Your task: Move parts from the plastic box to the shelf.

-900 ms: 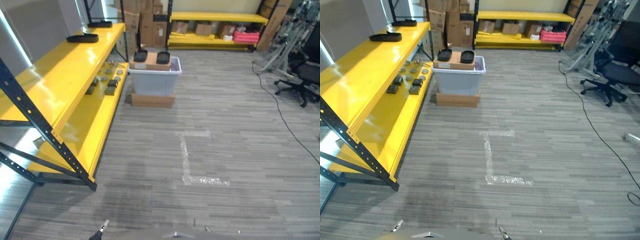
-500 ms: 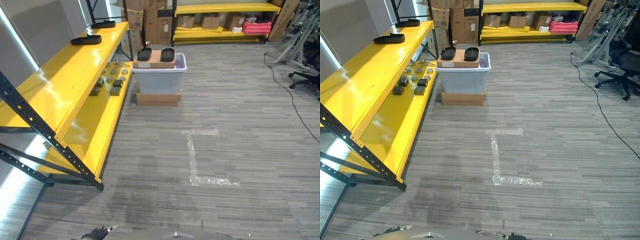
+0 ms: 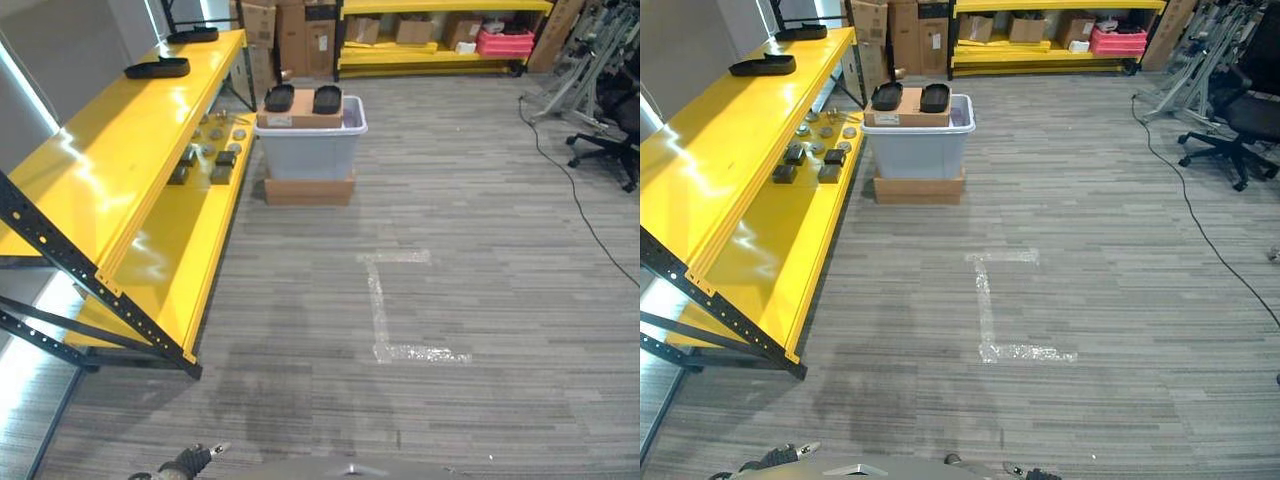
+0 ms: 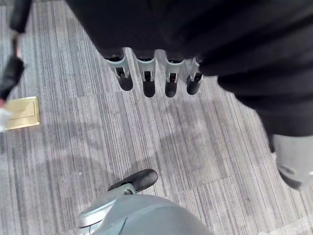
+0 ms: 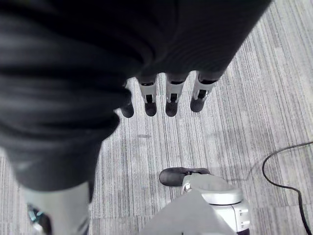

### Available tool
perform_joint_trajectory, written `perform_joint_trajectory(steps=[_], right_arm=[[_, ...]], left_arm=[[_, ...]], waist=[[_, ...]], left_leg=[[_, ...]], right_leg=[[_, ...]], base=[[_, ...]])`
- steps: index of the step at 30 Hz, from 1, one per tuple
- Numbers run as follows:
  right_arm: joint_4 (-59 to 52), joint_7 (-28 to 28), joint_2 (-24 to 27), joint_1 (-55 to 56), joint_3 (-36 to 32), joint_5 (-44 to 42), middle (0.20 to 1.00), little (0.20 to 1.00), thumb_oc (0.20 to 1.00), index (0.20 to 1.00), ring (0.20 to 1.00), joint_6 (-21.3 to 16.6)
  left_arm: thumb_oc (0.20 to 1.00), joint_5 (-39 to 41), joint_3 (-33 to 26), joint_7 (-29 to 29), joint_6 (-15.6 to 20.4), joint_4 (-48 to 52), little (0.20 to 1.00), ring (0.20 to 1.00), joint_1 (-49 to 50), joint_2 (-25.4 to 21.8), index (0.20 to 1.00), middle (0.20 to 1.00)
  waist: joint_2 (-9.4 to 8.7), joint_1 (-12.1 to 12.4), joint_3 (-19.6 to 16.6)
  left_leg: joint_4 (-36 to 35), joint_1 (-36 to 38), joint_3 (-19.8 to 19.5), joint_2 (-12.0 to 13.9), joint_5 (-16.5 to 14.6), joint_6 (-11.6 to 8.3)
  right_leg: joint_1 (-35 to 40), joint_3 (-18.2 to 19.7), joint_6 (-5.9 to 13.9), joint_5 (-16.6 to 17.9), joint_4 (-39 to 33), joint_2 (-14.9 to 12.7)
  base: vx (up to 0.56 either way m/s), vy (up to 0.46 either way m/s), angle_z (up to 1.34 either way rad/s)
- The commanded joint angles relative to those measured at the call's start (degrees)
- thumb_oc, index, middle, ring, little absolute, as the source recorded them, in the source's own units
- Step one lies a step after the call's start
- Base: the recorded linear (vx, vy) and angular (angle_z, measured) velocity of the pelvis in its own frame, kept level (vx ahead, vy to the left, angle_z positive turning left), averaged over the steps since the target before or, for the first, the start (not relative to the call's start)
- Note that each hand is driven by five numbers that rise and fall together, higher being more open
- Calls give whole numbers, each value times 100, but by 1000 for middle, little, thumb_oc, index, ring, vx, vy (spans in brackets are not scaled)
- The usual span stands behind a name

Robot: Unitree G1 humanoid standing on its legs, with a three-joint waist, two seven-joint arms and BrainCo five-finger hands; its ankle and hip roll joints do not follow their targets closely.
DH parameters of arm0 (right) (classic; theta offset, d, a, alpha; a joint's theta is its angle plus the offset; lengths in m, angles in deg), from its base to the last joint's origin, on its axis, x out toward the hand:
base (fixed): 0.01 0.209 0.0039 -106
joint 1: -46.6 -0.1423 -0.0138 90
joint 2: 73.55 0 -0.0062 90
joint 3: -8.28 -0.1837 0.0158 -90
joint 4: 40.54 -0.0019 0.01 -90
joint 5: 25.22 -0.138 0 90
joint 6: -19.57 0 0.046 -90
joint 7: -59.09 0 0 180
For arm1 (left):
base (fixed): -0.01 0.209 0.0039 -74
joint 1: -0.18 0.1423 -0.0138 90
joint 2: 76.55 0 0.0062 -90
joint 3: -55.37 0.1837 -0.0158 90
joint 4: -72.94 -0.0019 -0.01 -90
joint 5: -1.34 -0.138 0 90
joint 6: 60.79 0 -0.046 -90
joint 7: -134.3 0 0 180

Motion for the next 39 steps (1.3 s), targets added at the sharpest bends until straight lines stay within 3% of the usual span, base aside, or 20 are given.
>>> perform_joint_trajectory(steps=[1, 10, 17, 32, 39], right_arm=[[292, 23, 47, -251, 55, -221, 1000, 1000, 1000, 1000, 1000, -94], [254, 122, 312, -320, -68, -18, 1000, 1000, 1000, 1000, 1000, -110], [114, 168, 264, -445, -29, -2, 1000, 1000, 1000, 1000, 1000, -163], [221, 15, 195, -267, 64, 43, 1000, 1000, 1000, 1000, 1000, -106], [233, 24, 212, -384, 96, 7, 1000, 1000, 1000, 1000, 1000, -100]], left_arm=[[1000, -46, -272, -219, 109, -279, 1000, 1000, -346, -193, 1000, 1000], [1000, -111, -394, -272, 125, -297, 1000, 1000, -352, -423, 1000, 1000], [1000, -125, -415, -314, 128, -324, 1000, 1000, -371, -459, 1000, 1000], [1000, -101, -268, -130, 95, -313, 1000, 1000, -422, -304, 1000, 1000], [1000, -101, -168, -140, 85, -311, 1000, 1000, -454, -225, 1000, 1000]], waist=[[-166, 7, -113], [-187, -9, 22], [-102, -11, 113], [-42, -45, -75], [-141, -44, 37]], left_leg=[[-51, -79, 131, 130, -91, -326], [-51, -174, 206, 29, -124, -232], [-51, -133, 265, -54, -171, -137], [-26, 139, 206, 22, -272, -217], [640, -134, 210, 41, -518, -174]], right_leg=[[-10, 33, 700, 20, 2, -486], [-227, 110, 822, 109, 173, -637], [-477, 227, 899, 31, 690, -744], [-39, 36, 756, -210, 442, -667], [-171, 86, 714, -357, 892, -654]], base=[[-8, 46, 0], [-7, 66, -6], [6, 66, -5], [53, -28, 2], [19, -5, 1]])
